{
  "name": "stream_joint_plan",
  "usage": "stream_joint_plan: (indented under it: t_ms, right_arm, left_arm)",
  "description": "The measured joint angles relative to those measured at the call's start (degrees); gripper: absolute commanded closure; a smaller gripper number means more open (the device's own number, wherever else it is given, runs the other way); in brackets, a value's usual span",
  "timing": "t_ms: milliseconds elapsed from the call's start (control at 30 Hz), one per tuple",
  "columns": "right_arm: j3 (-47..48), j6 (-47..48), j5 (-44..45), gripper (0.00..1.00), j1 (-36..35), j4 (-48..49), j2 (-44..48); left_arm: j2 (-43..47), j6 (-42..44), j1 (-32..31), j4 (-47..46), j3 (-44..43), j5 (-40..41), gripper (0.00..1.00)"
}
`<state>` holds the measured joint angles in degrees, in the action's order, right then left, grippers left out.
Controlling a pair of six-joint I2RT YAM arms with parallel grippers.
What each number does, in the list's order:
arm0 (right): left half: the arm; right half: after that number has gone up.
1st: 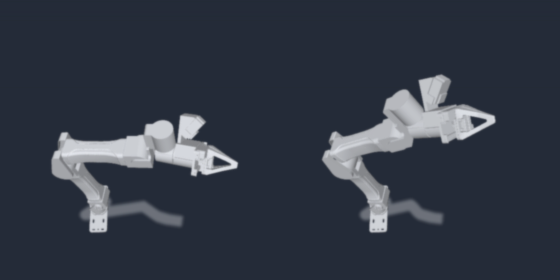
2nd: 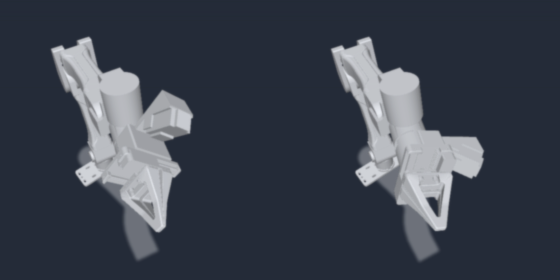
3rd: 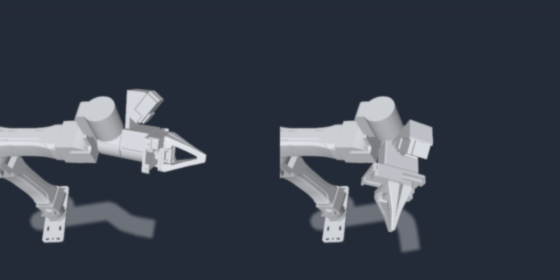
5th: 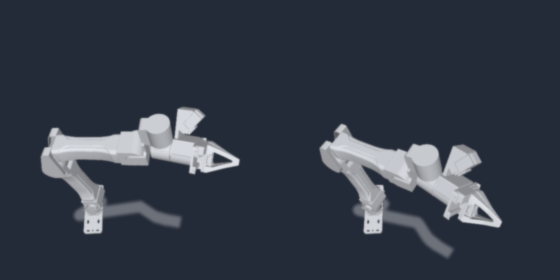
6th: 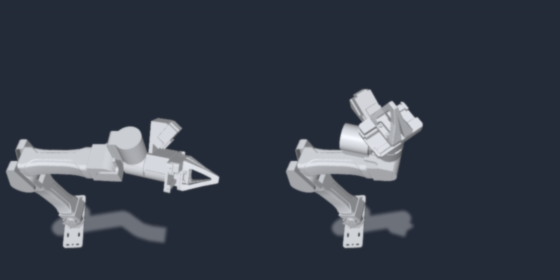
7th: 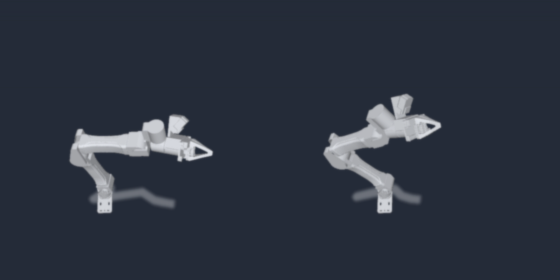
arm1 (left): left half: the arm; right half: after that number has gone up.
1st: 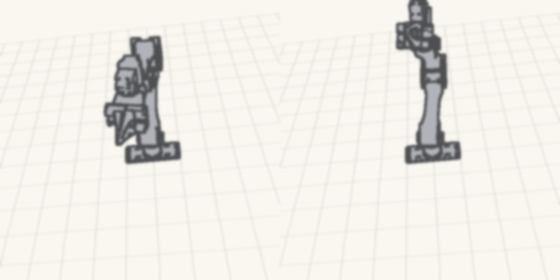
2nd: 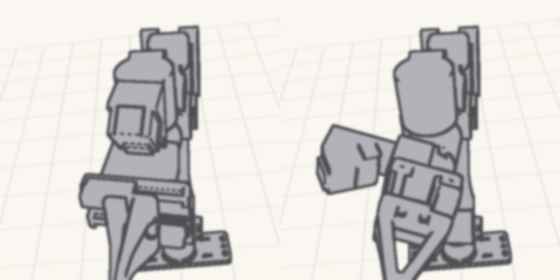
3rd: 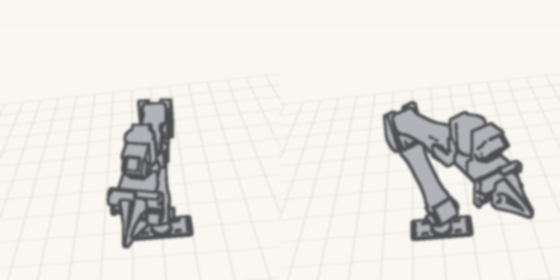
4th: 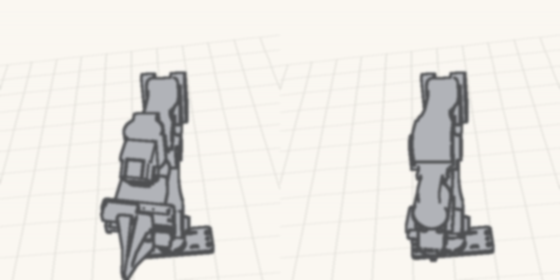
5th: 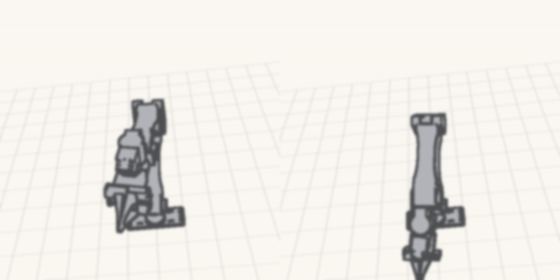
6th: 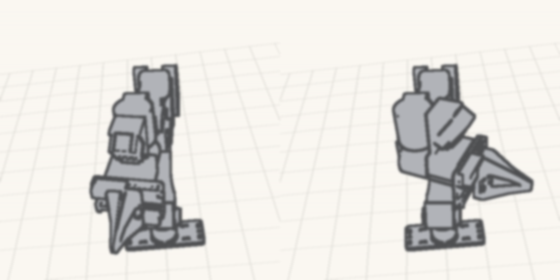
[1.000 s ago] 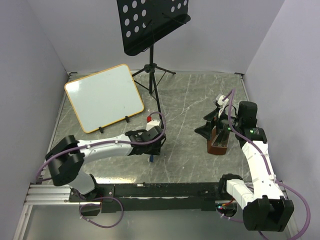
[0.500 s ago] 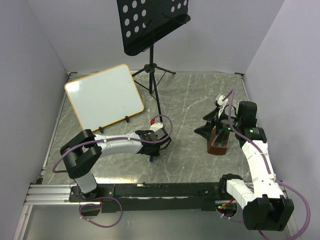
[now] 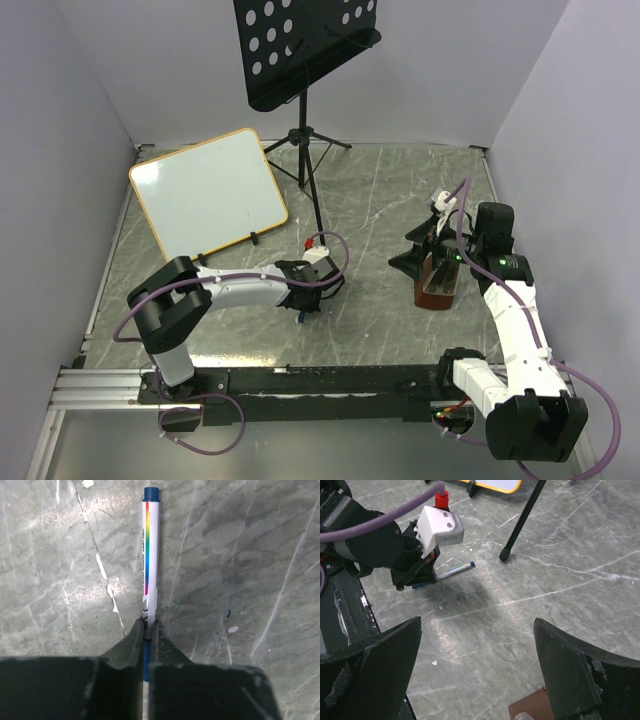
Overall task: Write a sentence on the whiteboard
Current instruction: Open the whiteboard marker at the center of the board.
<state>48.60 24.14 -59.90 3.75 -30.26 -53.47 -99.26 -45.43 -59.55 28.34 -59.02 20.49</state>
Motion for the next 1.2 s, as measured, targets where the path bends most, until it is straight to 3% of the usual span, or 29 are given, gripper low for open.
stream_joint_plan:
  t_ms: [233,400,567,933,1200]
  right_arm:
    - [0.0,1.2,-1.7,0.00,0.0,-0.6,-0.4]
    - [0.0,2.5,-3.0,0.00,-2.9,-1.7,-3.9]
    - [0.0,-0.4,-3.9,0.00,-8.5,-1.0,-9.3]
    - [-0.2,-11.7,-6.3,0.01,-14.8,5.9,-16.4]
    - [-0.2,-15.5,-7.2,0.14,-17.2,7.2,-19.7]
  left_arm:
    - [5.1,4.7,-0.9,-4.0,4.5,0.9,0.99]
    - [18.7,15.0,-2.3,-12.3,11.0,-0.2,0.99]
    - [28.1,28.2,-2.4,-24.7,15.5,-7.8,0.99]
    - [23.8,36.3,-2.4,-30.7,13.7,-16.8,0.99]
    - [23.1,36.4,-2.4,-32.5,11.9,-18.9,0.99]
